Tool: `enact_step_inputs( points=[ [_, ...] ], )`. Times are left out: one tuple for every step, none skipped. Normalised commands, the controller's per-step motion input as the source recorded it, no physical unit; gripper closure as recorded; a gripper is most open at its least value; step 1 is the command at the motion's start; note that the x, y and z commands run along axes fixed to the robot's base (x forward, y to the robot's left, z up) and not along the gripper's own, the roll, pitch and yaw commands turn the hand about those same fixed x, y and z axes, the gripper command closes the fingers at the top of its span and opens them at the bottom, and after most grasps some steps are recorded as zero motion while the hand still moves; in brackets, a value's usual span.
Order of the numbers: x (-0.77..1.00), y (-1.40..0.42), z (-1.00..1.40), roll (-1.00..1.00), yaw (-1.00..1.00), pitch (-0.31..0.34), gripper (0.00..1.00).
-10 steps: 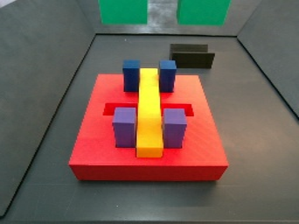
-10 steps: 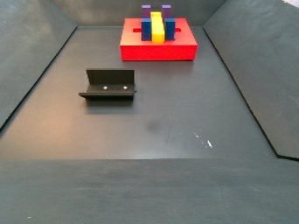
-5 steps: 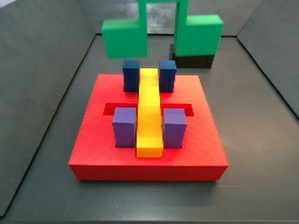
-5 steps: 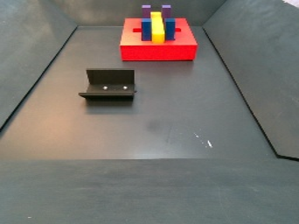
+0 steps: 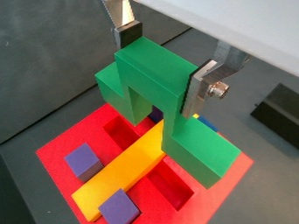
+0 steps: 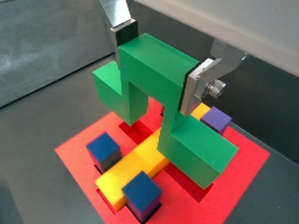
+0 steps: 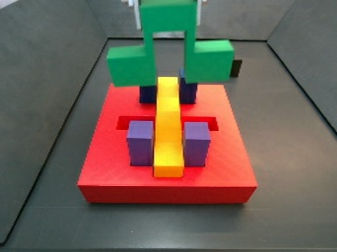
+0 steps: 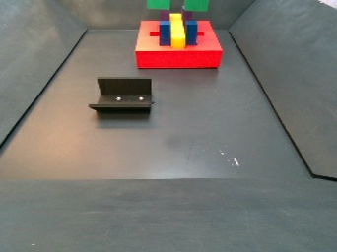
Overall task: Pick up the green object. Move up. Place the green object on the fixture. Regrasp the green object. Move to above the board. Insert the green object.
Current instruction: Insert the green object.
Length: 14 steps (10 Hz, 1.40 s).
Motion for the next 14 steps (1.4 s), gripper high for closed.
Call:
enact_step_inputs(
  points=[
    [-0.09, -0.02, -0.30, -0.19, 0.04, -0.067, 1.00],
    [-0.11, -0.03, -0.31, -0.19, 0.05, -0.070, 1.00],
    [-0.04, -0.09, -0.29, -0.16, 0.08, -0.057, 1.00],
    [0.00, -0.18, -0.28, -0.08, 0.12, -0.026, 1.00],
    [0.00, -0.41, -0.37, 0.09, 0.06, 0.000, 1.00],
    [0.00, -0.31, -0.32, 0.11, 0.02, 0.000, 1.00],
    [0.00, -0.17, -0.24, 0.10, 0.00, 0.000, 1.00],
    [-0.05, 0.00, -0.11, 0.07, 0.00, 0.000, 1.00],
    [-0.12, 0.07, 0.00, 0.00, 0.00, 0.000, 1.00],
    [-0.09, 0.07, 0.00, 0.00, 0.00, -0.009, 1.00],
    [0.00, 0.03, -0.04, 0.00, 0.00, -0.030, 1.00],
    [0.00, 0.00, -0.19, 0.04, 0.06, -0.040, 1.00],
    [0.00, 0.00, -0.26, 0.06, 0.09, -0.059, 1.00],
    [0.00, 0.00, -0.30, 0.04, 0.13, -0.056, 1.00]
  ],
)
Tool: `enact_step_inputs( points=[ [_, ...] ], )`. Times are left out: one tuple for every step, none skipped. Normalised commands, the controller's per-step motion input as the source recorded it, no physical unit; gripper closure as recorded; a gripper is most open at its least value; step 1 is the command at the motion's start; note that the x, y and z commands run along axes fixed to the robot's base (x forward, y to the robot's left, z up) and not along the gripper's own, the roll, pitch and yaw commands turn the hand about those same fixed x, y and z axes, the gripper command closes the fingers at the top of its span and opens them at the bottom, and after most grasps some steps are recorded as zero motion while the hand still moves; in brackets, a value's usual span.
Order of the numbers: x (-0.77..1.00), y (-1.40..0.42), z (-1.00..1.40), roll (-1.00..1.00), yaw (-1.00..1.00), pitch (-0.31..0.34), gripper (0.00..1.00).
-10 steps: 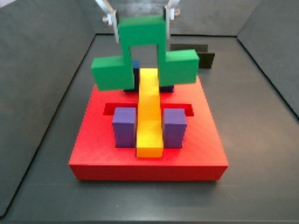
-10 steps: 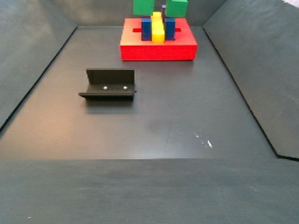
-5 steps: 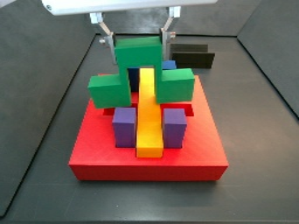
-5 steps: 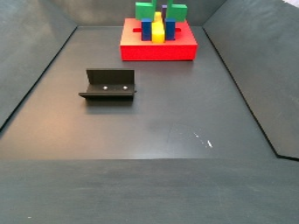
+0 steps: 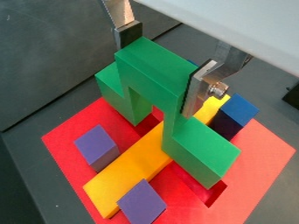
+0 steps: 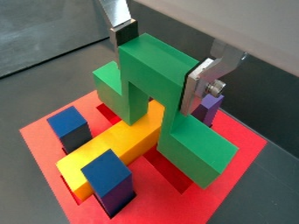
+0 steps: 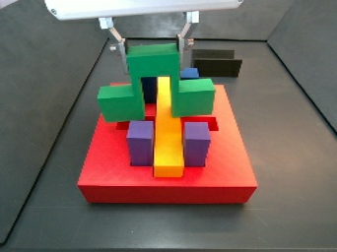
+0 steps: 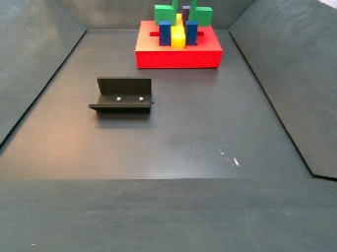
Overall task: Pick up the green object. Move up. Place the green object on the fixture. Regrasp the green object. Move to above the board. Insert the green object.
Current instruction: Insert the green object.
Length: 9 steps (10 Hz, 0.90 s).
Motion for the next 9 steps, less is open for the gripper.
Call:
enact_step_inputs(
  points=[
    [0.07, 0.00, -0.29, 0.01, 0.11, -0.060, 1.00],
    [0.11, 0.00, -0.26, 0.00, 0.14, -0.067, 1.00],
    [0.14, 0.00, -0.25, 0.00, 0.14, -0.074, 1.00],
    [0.18, 0.00, -0.16, -0.01, 0.14, -0.071, 1.00],
    [0.22, 0.00, -0.05, -0.03, 0.12, -0.061, 1.00],
    [0.11, 0.00, -0.11, 0.00, 0.06, -0.050, 1.00],
    [0.12, 0.00, -0.16, 0.00, 0.02, -0.043, 1.00],
    [0.15, 0.00, -0.25, 0.09, 0.00, -0.033, 1.00],
    [0.16, 0.00, -0.27, 0.17, 0.00, -0.007, 1.00]
  ],
)
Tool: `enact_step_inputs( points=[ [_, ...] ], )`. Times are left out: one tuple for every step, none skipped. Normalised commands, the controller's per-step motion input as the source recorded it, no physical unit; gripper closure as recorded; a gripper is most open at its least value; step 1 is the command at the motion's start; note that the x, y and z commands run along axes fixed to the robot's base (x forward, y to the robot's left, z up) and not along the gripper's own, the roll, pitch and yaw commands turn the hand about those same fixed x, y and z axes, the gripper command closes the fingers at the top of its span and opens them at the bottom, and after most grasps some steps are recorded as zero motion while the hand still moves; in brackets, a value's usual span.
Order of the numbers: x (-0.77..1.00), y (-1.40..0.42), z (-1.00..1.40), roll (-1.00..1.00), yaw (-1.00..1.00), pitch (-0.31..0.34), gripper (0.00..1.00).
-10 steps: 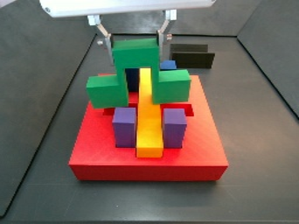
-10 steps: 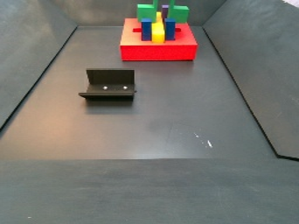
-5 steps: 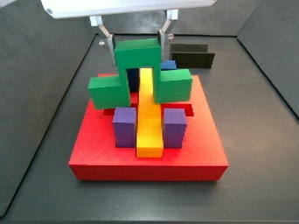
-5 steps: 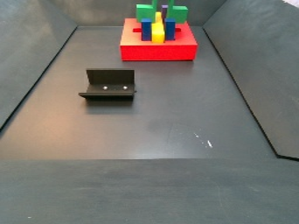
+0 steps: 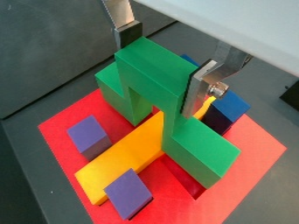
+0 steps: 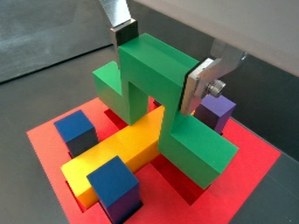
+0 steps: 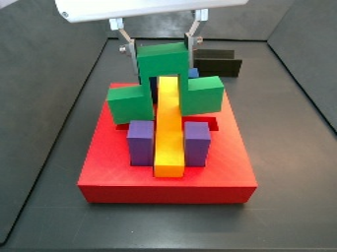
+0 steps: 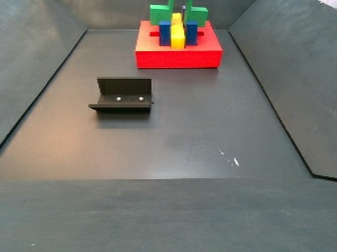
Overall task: Pick up the green object. Move up. Place the green object on the fixture. Regrasp the green object. Move to above the board. Insert the green object.
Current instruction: Insert the green object.
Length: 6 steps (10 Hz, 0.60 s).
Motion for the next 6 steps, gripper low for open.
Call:
enact_step_inputs(
  points=[
    [0.21, 0.00, -0.25, 0.24, 0.00, 0.000, 1.00],
    [0.21, 0.00, -0.24, 0.27, 0.00, 0.000, 1.00],
    [0.10, 0.00, -0.23, 0.29, 0.00, 0.000, 1.00],
    [0.01, -0.03, -0.21, 0.27, -0.04, 0.010, 1.00],
    [0.00, -0.04, -0.19, 0.25, -0.06, 0.024, 1.00],
    [0.03, -0.07, -0.14, 0.22, -0.05, 0.027, 1.00]
  ],
)
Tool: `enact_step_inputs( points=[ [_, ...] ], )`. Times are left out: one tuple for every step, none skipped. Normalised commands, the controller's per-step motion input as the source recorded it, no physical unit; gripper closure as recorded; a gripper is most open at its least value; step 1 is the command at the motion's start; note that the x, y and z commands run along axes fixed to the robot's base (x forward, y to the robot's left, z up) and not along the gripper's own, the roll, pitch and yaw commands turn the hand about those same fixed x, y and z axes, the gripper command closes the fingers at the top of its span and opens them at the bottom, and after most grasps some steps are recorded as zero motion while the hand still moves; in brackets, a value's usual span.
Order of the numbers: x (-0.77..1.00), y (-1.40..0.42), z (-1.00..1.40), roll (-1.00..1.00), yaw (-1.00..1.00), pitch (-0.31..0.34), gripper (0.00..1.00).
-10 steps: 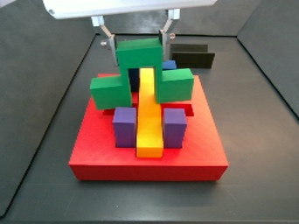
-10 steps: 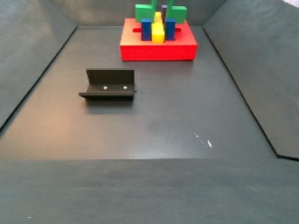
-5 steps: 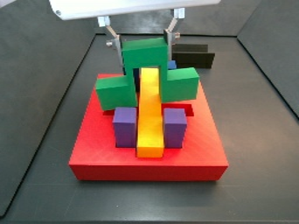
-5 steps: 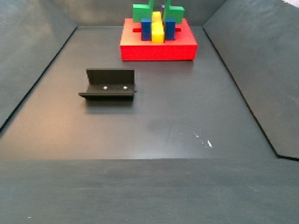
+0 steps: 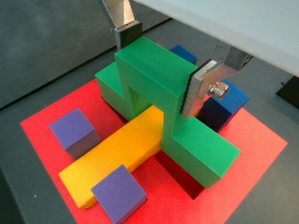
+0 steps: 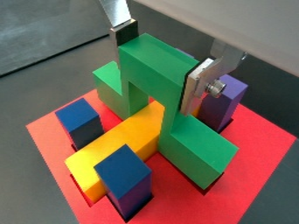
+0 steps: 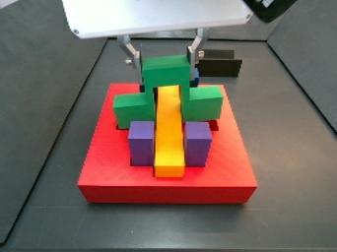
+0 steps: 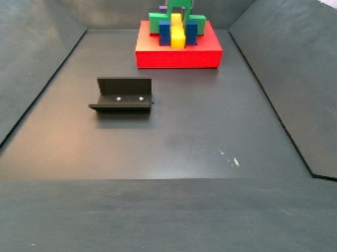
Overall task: Pick up the green object. Move up. Place the green object on the fixture. Regrasp the green object. Move to above the board. Insert the green object.
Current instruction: Insert the green object.
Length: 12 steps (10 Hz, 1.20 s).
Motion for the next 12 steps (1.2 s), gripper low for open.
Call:
enact_step_inputs(
  points=[
    [0.09, -0.12, -0.05, 0.12, -0.01, 0.013, 1.00],
    [0.07, -0.18, 0.00, 0.00, 0.00, 0.000, 1.00],
    [0.00, -0.15, 0.00, 0.00, 0.00, 0.000, 1.00],
    [0.00, -0.09, -0.03, 0.00, 0.00, 0.000, 1.00],
    [0.00, 0.00, -0.13, 0.00, 0.00, 0.000, 1.00],
    [0.00, 0.00, -0.19, 0.00, 0.00, 0.000, 1.00],
    [0.00, 0.00, -0.29, 0.02, 0.00, -0.001, 1.00],
    [0.00, 0.00, -0.33, 0.05, 0.00, -0.004, 1.00],
    [0.00, 0.00, -0.36, 0.12, -0.01, -0.004, 1.00],
    [0.00, 0.00, -0.37, 0.16, -0.03, -0.003, 1.00],
    [0.00, 0.00, -0.36, 0.14, -0.09, -0.009, 1.00],
    [0.00, 0.00, -0.33, 0.10, -0.13, -0.009, 1.00]
  ],
)
